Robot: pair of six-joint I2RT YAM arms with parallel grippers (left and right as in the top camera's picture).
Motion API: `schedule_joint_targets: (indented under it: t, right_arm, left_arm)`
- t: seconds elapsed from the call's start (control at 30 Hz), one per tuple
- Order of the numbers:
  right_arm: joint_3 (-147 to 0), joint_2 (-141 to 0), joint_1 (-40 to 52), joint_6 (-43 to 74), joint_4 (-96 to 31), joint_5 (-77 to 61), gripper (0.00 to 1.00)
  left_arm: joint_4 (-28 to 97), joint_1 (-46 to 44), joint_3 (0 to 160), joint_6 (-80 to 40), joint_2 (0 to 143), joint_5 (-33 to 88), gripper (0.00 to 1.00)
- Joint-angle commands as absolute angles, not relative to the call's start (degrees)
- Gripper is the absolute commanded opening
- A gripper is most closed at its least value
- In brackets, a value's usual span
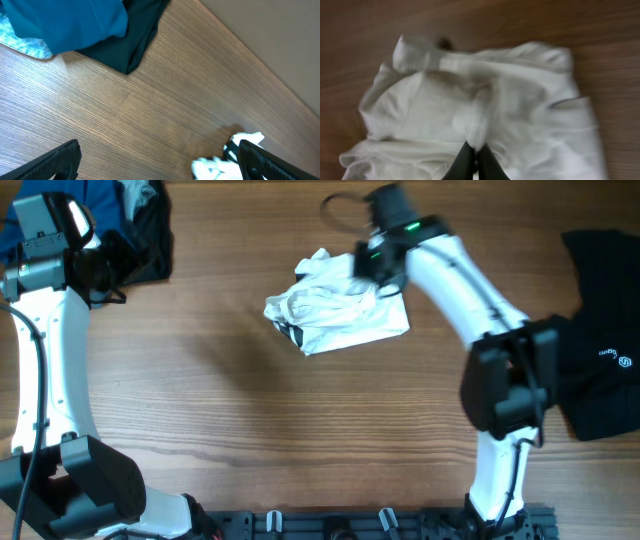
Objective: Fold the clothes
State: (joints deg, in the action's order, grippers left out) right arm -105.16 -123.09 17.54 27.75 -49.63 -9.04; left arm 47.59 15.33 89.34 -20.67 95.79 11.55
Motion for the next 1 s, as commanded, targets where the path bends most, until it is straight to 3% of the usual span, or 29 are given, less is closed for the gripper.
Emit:
schedule_joint_targets:
  t: [0.0, 0.27, 0.3, 0.33, 0.37, 0.4, 0.43, 0.5, 0.67, 0.97]
  right_arm:
    - [-108.6, -119.2, 10.3, 19.5, -51.1, -16.9, 0.04]
    - [-108.6, -119.5, 7.0, 14.8, -49.0, -14.8, 0.05]
    - [-108.6, -119.5, 7.0, 14.5, -48.9, -14.9, 0.18]
    - [-108.6, -119.5, 7.0, 13.8, -49.0, -14.9, 0.46]
    - [-108.6, -119.5, 7.1, 13.5, -49.1, -15.2, 0.68]
    - [-108.7, -119.4, 7.1, 13.5, -49.4, -15.8, 0.78]
    - [-108.7, -119.3, 7.2, 13.3, -49.6, -17.3, 0.82]
    - [-108.9, -119.1, 7.2, 11.8, -50.4, -22.3, 0.82]
    - [-108.9, -117.1, 9.1, 8.7, -51.7, -29.5, 0.7]
    - [-108.1, -120.3, 20.8, 3.7, -49.3, -25.5, 0.67]
  left_arm:
    - [47.6, 15.2, 89.2, -19.7, 96.6, 10.3, 1.0]
    - [47.6, 15.2, 89.2, -19.7, 96.6, 10.4, 1.0]
    - [47.6, 15.2, 89.2, -19.7, 96.6, 10.3, 1.0]
    - [47.6, 15.2, 89.2, -19.7, 96.6, 10.4, 1.0]
    - [47.6, 15.2, 89.2, -19.7, 96.6, 10.4, 1.0]
    - [47.6, 15.2, 89.2, -19.7, 96.6, 10.3, 1.0]
    - [47.6, 15.2, 89.2, -19.7, 96.6, 10.4, 1.0]
    - [47.6, 15.2, 89.2, -19.7, 96.6, 10.3, 1.0]
    - [47.6, 15.2, 89.2, -19.7, 96.6, 10.3, 1.0]
    - [47.4, 15.3, 89.2, -19.7, 96.6, 5.9, 1.0]
